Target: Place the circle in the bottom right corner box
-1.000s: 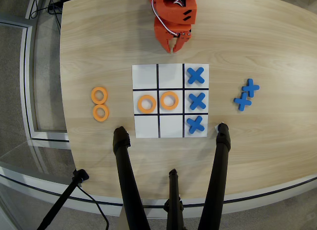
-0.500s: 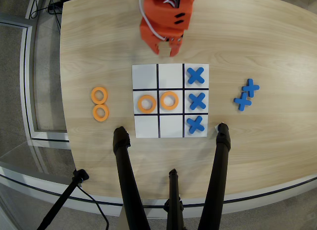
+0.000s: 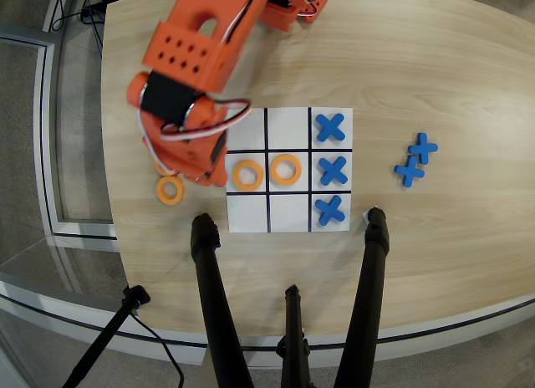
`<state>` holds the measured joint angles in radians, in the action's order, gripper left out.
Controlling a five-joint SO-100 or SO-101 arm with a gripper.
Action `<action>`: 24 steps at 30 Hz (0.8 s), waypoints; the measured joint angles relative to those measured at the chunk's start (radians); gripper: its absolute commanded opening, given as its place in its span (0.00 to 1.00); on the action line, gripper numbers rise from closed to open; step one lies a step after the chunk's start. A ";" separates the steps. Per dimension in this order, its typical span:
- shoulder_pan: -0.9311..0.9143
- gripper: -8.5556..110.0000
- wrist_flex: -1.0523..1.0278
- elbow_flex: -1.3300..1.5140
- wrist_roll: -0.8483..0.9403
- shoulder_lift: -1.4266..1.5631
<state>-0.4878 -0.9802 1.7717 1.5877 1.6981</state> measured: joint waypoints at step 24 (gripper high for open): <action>-0.127 0.27 0.086 -0.218 0.054 -0.423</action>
<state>-0.6151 -0.8943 1.5539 1.6414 1.2747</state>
